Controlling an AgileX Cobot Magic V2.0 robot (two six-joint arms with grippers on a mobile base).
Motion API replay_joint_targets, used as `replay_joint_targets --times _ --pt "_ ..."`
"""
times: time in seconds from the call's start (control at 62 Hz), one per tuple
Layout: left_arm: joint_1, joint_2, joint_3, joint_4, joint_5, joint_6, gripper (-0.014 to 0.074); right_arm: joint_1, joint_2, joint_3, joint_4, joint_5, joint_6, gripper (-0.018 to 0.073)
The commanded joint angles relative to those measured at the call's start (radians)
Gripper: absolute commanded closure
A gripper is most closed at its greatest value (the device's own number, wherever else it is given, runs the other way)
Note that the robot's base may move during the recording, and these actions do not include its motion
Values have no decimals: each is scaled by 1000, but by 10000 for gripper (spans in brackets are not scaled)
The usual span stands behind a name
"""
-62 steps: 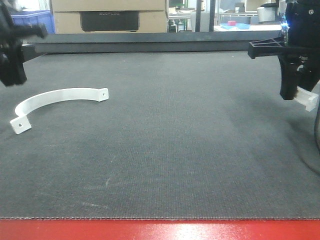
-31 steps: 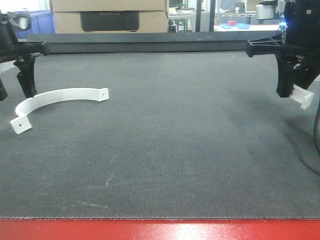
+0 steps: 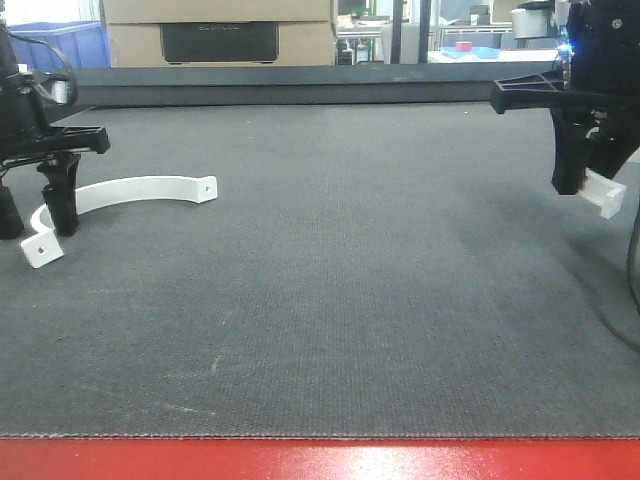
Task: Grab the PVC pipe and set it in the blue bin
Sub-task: 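Close the left gripper and lift both clamps off the table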
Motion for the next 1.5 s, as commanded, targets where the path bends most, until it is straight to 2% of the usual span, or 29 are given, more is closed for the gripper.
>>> replay_joint_targets --times 0.0,0.081,0.21,0.565,0.775,0.984,1.275,1.484 --pt "1 12 -16 -7 10 -3 379 0 -11 -2 -4 -1 -9 721" --pt "1 12 -16 -7 15 -3 478 0 -11 -2 -4 -1 -9 721" --pt "1 12 -16 -7 19 -3 712 0 -11 -2 -4 -1 -9 721" --pt "0 -16 -18 -9 77 -3 708 0 -11 -2 -4 -34 -9 721" --pt "0 -116 -18 -32 71 -3 708 0 -39 -2 -2 -4 -9 721" --pt "-13 -240 -8 -36 34 -3 708 0 -122 -2 -4 -50 -9 721" --pt "-76 -381 120 -33 -137 -3 708 0 -230 14 -19 -114 -9 721" --pt "-89 -477 302 -33 -296 -3 708 0 -306 127 -37 -237 -9 721"
